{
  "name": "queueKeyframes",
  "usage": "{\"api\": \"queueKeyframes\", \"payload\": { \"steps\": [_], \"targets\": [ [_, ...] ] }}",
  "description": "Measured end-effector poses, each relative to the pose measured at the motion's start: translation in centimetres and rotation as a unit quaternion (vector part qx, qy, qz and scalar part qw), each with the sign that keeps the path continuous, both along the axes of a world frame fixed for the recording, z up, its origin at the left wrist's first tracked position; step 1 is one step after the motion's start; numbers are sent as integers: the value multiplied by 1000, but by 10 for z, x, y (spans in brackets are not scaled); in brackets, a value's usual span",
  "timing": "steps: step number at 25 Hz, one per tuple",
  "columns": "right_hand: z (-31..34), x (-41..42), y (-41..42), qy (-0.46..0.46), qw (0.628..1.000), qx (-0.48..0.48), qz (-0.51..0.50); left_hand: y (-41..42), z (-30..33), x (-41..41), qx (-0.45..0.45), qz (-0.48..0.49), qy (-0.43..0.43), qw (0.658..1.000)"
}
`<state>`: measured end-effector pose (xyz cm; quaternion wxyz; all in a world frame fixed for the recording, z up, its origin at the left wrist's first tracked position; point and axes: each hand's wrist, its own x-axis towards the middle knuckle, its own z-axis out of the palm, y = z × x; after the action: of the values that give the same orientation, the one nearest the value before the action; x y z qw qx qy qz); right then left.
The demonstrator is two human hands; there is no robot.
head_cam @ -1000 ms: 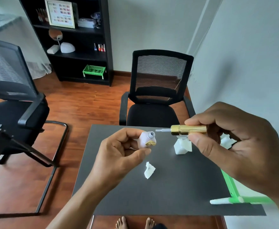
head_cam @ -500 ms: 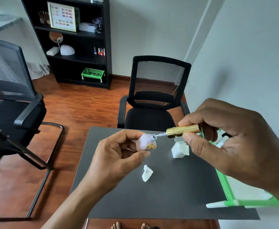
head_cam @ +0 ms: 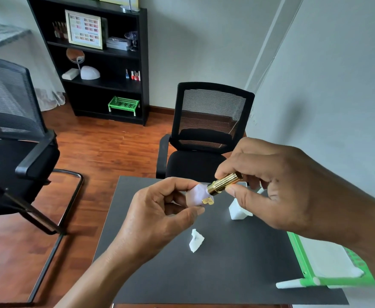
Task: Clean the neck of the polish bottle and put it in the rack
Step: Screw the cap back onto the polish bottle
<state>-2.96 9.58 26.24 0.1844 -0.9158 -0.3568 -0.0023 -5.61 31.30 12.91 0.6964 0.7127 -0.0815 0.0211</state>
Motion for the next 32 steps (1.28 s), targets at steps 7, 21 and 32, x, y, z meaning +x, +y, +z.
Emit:
{"api": "queueKeyframes", "payload": {
  "steps": [7,21,32],
  "targets": [
    [2,9,-1,14,999,-15,-36,-6,0,7,10,14,-3,1000],
    [-8,16,4,38,998,-2,-53,-3,-5,10,26,31,13,999],
    [-12,19,7,54,997,13,-63,2,-8,12,31,27,18,999]
  ]
}}
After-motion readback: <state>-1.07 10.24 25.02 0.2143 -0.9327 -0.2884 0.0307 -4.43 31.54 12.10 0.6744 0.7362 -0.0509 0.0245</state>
